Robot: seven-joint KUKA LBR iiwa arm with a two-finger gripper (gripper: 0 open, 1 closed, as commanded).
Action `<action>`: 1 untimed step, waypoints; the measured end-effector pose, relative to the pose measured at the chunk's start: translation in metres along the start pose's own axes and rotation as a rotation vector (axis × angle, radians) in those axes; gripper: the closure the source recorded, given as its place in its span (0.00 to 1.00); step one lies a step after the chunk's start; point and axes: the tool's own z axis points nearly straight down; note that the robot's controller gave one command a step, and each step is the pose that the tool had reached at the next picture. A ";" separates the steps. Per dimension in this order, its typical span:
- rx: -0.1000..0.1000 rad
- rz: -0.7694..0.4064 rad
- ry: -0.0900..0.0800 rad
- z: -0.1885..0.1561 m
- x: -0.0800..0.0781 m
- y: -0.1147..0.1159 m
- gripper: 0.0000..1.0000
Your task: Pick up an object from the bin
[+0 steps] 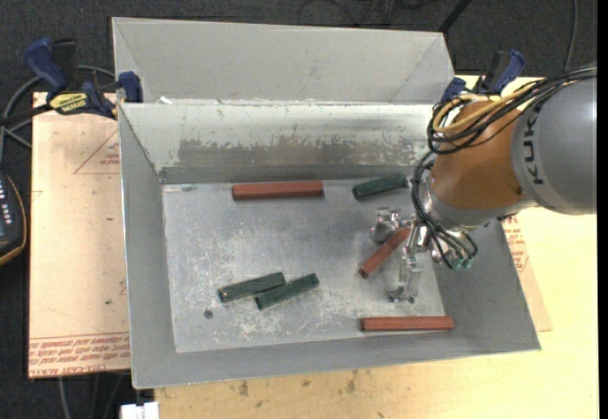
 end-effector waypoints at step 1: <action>0.000 -0.003 -0.004 -0.003 -0.001 0.002 1.00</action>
Offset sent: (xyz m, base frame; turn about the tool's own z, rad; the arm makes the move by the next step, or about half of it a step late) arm 0.0000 0.0000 0.0000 0.0000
